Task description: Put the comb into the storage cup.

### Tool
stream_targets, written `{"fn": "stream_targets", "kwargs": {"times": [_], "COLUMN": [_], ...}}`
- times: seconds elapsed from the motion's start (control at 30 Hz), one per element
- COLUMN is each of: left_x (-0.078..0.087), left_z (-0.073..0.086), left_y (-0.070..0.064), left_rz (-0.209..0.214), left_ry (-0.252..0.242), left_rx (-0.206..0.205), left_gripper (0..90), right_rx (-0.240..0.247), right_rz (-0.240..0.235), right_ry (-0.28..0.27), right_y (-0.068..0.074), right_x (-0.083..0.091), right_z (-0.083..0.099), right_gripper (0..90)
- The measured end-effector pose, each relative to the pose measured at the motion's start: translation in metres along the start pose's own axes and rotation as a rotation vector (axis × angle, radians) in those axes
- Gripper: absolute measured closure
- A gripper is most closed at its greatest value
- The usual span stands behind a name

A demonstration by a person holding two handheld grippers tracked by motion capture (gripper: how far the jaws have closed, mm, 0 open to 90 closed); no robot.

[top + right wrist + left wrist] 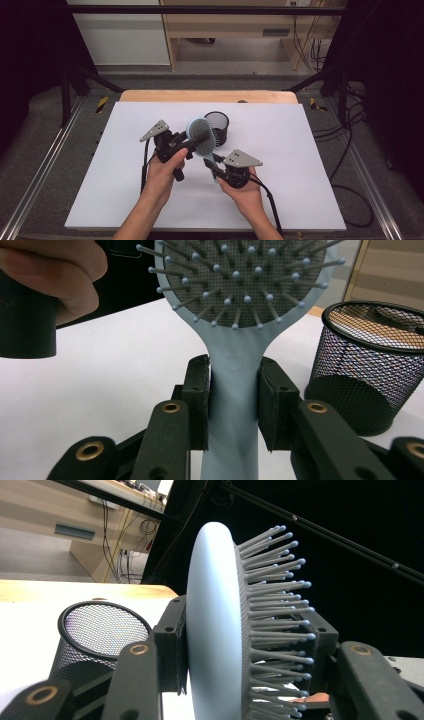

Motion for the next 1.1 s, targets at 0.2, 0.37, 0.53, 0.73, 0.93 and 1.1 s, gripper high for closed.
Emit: {"fn": "stream_targets", "kwargs": {"times": [0.2,0.37,0.53,0.73,0.93,1.1], "left_x": [-0.002,-0.004,-0.003,-0.003,-0.009,-0.018], "left_z": [0.003,0.003,-0.003,-0.014,-0.03,-0.042], "left_y": [-0.001,-0.003,-0.003,-0.001,-0.008,-0.016], "left_rz": [-0.015,-0.016,-0.034,-0.049,-0.042,-0.03], "left_ry": [0.021,0.018,0.011,-0.016,-0.039,-0.04], "left_rx": [-0.029,-0.039,-0.062,-0.088,-0.105,-0.117], "left_gripper": [49.8,49.8,49.7,49.7,49.6,49.5], "right_rx": [0.0,0.004,0.025,0.02,0.008,0.021], "right_rz": [-0.018,-0.003,-0.003,0.019,0.038,0.089], "right_ry": [-0.01,0.0,0.016,0.066,0.105,0.13], "right_y": [0.004,0.004,0.002,-0.009,-0.027,-0.045], "right_x": [0.001,0.002,0.007,0.015,0.03,0.051], "right_z": [-0.002,-0.002,-0.002,-0.001,0.008,0.022], "right_gripper": [52.2,39.4,28.5,12.4,9.0,8.6]}}
Point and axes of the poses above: each handheld gripper's, and its own axes: x roughly backward along the jaws, z roughly out of its underside, y roughly to its left, the point moved 6 cm from there along -x, roughly forward along the jaws, and after that the axes turned 7 degrees about z, right-handed, at the moved point
